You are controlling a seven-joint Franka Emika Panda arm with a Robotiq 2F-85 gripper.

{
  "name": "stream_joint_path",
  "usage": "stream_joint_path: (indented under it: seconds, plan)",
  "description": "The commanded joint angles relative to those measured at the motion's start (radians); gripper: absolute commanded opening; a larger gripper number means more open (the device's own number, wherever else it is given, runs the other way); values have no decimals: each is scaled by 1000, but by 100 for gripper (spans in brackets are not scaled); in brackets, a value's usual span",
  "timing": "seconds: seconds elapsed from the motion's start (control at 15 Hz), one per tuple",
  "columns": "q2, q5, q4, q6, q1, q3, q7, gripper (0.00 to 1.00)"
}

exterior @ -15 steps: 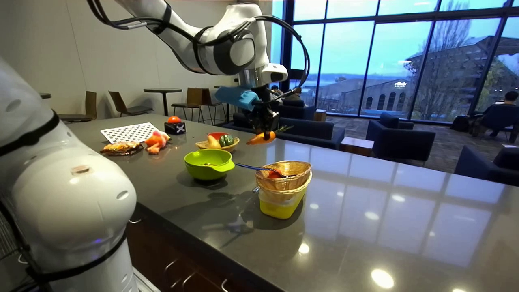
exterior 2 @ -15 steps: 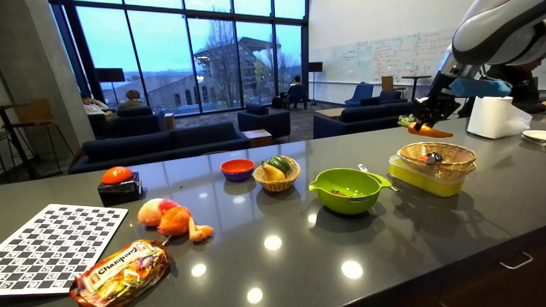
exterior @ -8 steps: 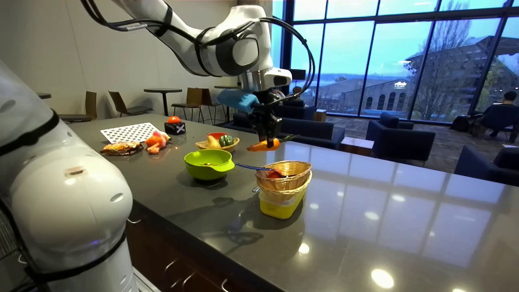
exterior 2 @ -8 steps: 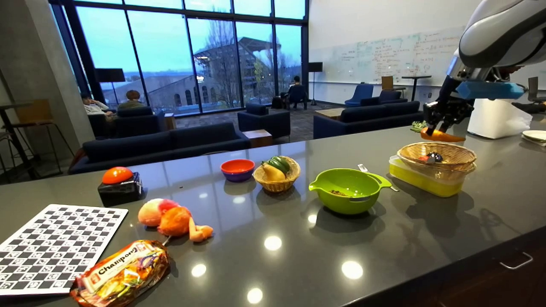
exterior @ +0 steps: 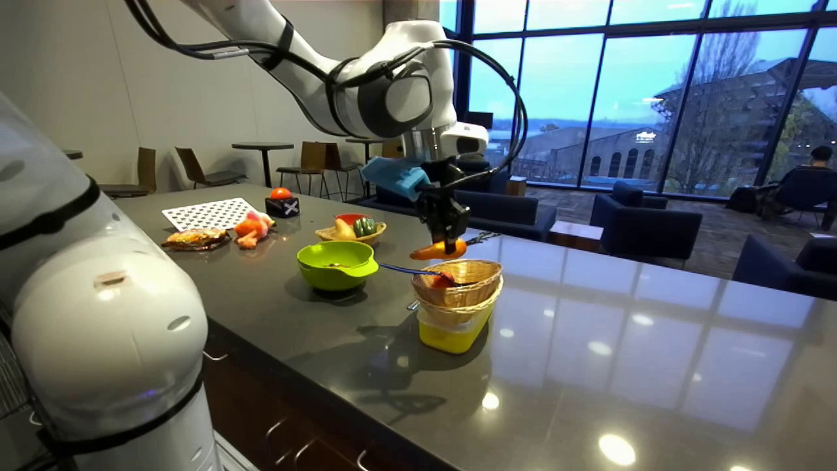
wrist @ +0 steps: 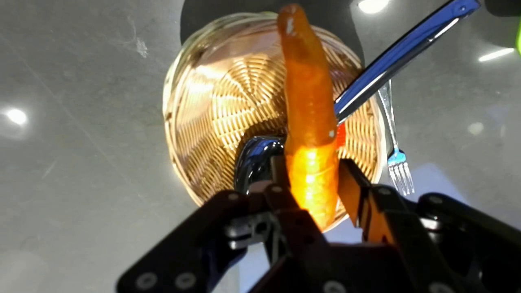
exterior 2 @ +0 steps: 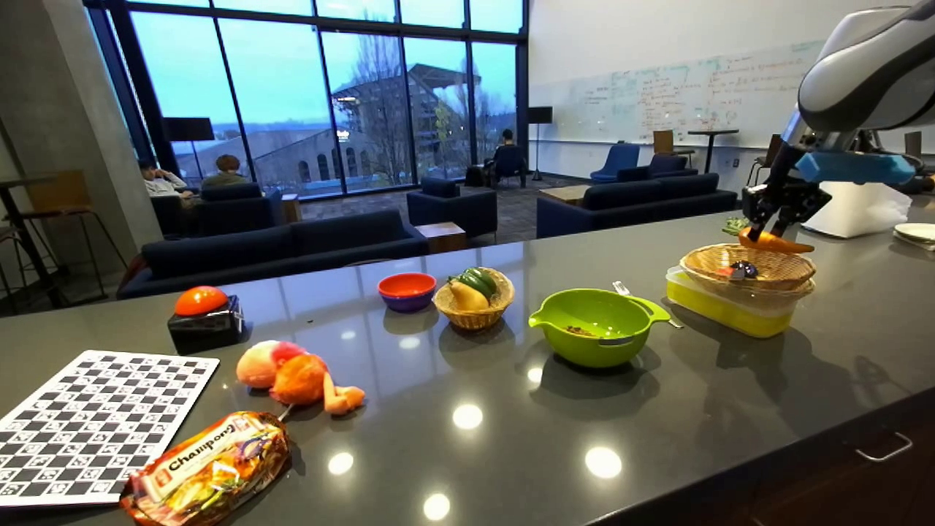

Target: Move the carrot to the basket on the right

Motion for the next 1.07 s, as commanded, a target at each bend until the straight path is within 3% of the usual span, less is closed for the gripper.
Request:
stream_joint_path:
  seconds: [0.0, 0.47, 1.0]
  plan:
    - [25, -11, -20, 66, -7, -9, -4, 11]
    - [117, 15, -16, 237, 12, -41, -61, 11]
    - [183, 62, -15, 294, 36, -64, -99, 11]
